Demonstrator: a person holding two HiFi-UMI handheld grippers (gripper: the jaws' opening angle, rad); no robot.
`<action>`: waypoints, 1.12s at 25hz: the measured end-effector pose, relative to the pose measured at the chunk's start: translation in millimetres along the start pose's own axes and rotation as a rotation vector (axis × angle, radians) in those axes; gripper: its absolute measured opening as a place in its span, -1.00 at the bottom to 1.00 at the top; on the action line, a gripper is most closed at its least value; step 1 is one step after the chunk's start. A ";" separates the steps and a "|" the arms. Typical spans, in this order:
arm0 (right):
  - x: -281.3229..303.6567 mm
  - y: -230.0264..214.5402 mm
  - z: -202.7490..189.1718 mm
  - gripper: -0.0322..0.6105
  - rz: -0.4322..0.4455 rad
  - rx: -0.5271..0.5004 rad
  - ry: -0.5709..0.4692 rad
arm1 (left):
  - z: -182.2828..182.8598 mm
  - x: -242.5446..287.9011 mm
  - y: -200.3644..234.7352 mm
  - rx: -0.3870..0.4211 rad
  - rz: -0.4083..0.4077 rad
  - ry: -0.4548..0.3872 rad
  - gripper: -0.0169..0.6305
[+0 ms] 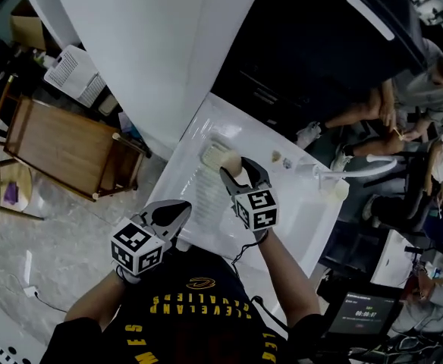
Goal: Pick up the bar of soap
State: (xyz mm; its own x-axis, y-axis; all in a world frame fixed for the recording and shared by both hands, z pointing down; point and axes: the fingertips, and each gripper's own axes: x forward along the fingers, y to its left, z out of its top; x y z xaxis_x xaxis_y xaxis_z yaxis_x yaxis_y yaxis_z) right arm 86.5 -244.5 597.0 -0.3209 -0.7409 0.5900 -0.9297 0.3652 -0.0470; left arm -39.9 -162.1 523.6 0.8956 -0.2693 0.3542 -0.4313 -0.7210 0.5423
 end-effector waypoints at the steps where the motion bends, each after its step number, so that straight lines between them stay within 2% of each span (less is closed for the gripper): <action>1: -12.2 3.3 4.6 -0.09 0.023 0.060 -0.028 | 3.1 2.0 -5.7 0.007 -0.002 -0.001 -0.91; 7: -64.9 13.1 22.2 -0.09 0.132 0.500 -0.200 | 18.8 18.8 -19.4 0.027 -0.037 -0.004 -0.91; 10: -85.7 15.3 24.7 -0.09 0.167 0.661 -0.275 | 21.4 28.6 -27.7 0.020 -0.056 -0.007 -0.91; 12: -101.2 15.8 27.1 -0.09 0.184 0.729 -0.321 | 22.8 33.4 -35.2 0.022 -0.066 -0.007 -0.91; 18: -136.6 19.6 31.9 -0.09 0.206 0.783 -0.393 | 34.9 38.5 -50.3 0.031 -0.103 -0.033 -0.91; 28: -156.0 24.2 52.2 -0.09 0.202 0.694 -0.460 | 53.1 44.3 -63.1 0.066 -0.137 -0.068 -0.91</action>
State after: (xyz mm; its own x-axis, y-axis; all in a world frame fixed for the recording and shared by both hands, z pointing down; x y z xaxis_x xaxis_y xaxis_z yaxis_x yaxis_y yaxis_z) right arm 104.6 -149.4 461.8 -0.3940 -0.9085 0.1390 -0.6987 0.1978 -0.6875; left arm 32.7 -162.5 464.6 0.9517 -0.2073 0.2266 -0.2991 -0.7934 0.5302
